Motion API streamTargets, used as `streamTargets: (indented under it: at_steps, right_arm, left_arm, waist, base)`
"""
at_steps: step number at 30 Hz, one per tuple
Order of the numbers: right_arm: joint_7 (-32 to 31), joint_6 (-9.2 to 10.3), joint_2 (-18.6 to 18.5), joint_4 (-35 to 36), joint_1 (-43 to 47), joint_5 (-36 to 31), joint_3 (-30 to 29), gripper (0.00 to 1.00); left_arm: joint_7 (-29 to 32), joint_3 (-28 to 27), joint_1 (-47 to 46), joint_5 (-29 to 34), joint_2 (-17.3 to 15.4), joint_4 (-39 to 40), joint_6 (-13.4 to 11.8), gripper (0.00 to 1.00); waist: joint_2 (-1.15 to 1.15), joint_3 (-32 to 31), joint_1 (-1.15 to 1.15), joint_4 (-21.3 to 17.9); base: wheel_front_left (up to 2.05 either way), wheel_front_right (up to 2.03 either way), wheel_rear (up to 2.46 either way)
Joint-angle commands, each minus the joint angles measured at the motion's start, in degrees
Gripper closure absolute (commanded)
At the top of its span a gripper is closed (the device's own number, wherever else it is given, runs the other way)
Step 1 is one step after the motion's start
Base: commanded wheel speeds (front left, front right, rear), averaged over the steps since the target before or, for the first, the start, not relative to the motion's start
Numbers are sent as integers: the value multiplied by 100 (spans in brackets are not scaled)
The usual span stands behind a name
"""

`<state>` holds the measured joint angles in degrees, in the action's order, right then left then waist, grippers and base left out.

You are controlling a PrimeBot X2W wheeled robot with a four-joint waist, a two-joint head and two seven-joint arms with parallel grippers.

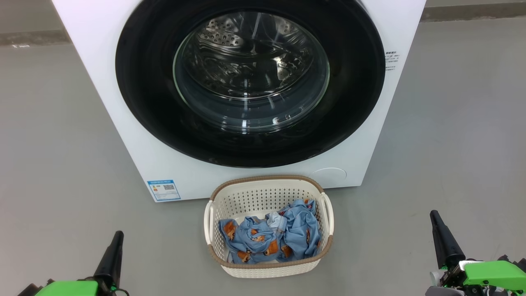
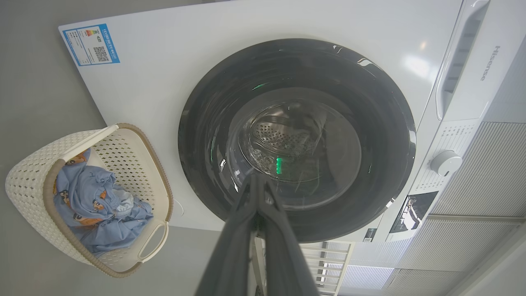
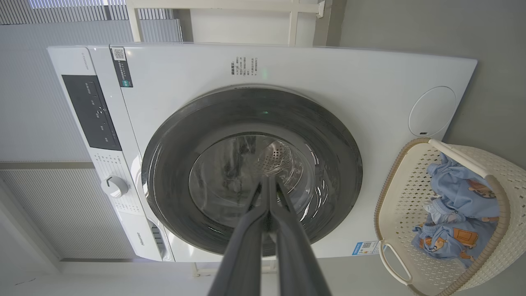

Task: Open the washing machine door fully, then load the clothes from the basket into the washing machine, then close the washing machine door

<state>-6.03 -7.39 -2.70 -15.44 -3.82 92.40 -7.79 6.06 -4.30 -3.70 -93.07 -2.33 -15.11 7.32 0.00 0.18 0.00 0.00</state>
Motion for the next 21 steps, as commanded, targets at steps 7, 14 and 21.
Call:
streamTargets:
  at_steps: [7,14,21]
  right_arm:
    - [-47,-10,-22,142,-236,-25,126,100]
    - [-47,-10,-21,142,-236,-25,126,100]
    - [-48,-10,-21,142,-236,-26,125,100]
  left_arm:
    - [29,-205,-247,77,-70,108,17,100]
    - [31,-208,-247,79,-69,108,17,100]
    - [33,-210,-248,81,-67,108,17,100]
  waist:
    - [0,0,0,0]
    - [0,0,0,0]
    - [0,0,0,0]
  base:
    - [0,0,0]
    - [0,0,0]
    - [0,0,0]
